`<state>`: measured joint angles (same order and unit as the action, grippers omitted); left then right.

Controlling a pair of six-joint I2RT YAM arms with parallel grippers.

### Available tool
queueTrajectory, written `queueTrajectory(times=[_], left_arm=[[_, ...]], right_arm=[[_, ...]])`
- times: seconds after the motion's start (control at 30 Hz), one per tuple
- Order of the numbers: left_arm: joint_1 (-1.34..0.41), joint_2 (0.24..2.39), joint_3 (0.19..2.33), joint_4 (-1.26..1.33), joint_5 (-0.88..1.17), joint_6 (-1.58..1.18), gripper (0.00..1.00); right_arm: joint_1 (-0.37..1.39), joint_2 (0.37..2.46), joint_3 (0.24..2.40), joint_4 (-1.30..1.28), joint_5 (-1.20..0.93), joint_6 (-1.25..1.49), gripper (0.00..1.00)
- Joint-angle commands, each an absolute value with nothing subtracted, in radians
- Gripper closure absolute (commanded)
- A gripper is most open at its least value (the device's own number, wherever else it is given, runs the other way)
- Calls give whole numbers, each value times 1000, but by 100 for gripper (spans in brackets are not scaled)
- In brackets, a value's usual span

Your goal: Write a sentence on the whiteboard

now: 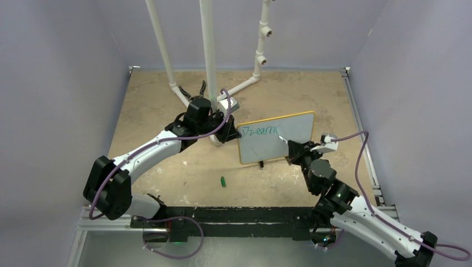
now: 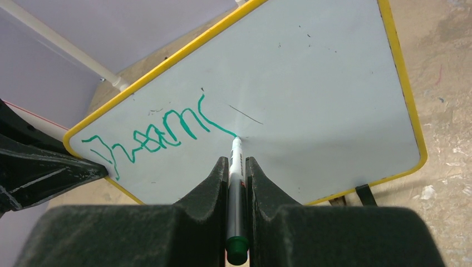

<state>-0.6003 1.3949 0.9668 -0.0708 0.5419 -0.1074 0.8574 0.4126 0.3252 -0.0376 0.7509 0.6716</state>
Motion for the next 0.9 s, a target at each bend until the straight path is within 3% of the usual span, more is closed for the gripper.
queueTrajectory(times=[0.0, 0.5, 0.87], left_arm=[[-585, 1385, 959, -52, 509, -71, 100], [-585, 1385, 959, -50, 508, -73, 100], [-585, 1383, 959, -51, 508, -72, 100]], right_arm=[[856, 437, 353, -54, 780, 687, 100], [856, 351, 329, 23, 694, 621, 100], [856, 361, 376, -38, 851, 632, 100]])
